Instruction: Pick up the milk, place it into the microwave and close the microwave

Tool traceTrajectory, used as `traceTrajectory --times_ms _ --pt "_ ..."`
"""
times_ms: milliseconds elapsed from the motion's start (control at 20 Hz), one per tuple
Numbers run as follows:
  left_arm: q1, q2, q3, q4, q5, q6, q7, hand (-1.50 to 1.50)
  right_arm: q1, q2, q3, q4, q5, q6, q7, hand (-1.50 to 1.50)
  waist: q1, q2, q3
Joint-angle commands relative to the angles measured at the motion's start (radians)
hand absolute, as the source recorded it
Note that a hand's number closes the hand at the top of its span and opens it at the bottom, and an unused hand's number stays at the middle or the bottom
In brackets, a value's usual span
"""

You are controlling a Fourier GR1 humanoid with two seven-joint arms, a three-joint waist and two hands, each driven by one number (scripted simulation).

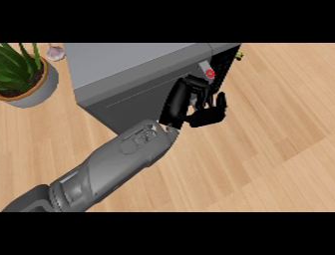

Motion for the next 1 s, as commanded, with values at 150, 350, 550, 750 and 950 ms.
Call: traceTrajectory --times_ms 150,350,550,750,950 --pt "-0.055 -0.069 0.112 0.128 0.066 0.13 0.038 1.5 -0.008 -0.017 -0.041 0.011 -0.04 -0.008 0.012 -1.5 0.038 0.002 0.0" --pt "-0.055 -0.07 0.116 0.165 0.083 0.114 0.023 1.5 -0.005 -0.029 -0.067 0.001 -0.048 -0.017 0.018 -1.5 0.065 0.003 -0.002" --pt "-0.05 -0.044 0.081 0.203 0.09 0.071 0.01 1.5 0.009 -0.036 -0.103 -0.008 -0.062 -0.032 0.022 -1.5 0.087 0.001 -0.002" --pt "-0.053 -0.015 0.066 0.224 0.118 0.023 0.016 1.5 0.013 -0.05 -0.125 -0.015 -0.073 -0.035 0.032 -1.5 0.114 0.007 -0.003" --pt "-0.062 0.011 0.043 0.248 0.131 -0.013 0.016 -1.5 0.028 -0.045 -0.146 -0.024 -0.087 -0.052 0.037 -1.5 0.132 0.007 -0.002"
